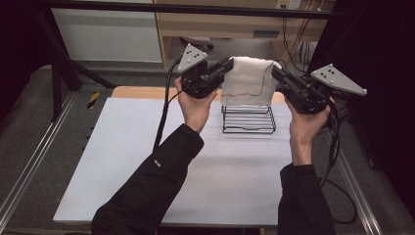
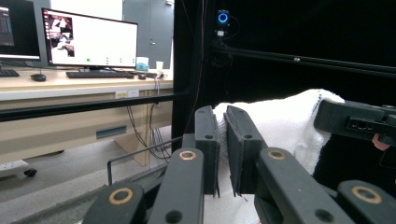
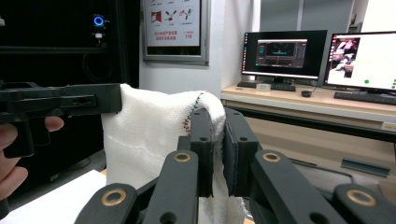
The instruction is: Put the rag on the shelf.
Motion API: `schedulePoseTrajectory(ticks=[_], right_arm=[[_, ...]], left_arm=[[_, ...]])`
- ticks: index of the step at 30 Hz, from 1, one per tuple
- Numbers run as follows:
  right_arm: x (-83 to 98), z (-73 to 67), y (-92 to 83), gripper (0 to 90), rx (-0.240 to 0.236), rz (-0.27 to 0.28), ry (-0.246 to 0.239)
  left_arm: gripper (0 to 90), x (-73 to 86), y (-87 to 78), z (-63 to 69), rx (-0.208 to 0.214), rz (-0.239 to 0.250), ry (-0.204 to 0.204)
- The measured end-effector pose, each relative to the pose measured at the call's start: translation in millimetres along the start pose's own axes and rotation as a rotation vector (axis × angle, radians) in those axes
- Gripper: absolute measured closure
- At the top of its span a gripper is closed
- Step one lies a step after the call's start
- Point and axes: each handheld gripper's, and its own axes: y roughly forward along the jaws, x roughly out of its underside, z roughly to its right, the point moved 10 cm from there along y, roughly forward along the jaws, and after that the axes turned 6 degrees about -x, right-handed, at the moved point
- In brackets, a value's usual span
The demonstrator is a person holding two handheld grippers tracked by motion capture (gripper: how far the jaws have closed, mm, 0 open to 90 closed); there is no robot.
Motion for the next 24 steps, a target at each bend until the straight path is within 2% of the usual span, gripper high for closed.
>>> schedulePoseTrajectory(ticks=[9, 16, 24], right_arm=[[-13.6, 12.5, 3.5, 83.7, 0.018, 0.014, 0.005], [-19.7, 20.1, 9.8, 83.7, 0.028, 0.008, -0.001], [-24.6, 29.9, 18.8, 83.6, 0.039, 0.006, 0.007]], left_arm=[[83.6, -12.8, 13.3, 1.2, -0.008, 0.013, 0.000], [83.6, -16.7, 27.2, -4.8, -0.013, 0.016, -0.028], [83.6, -21.4, 37.8, -9.1, -0.028, 0.016, -0.022]])
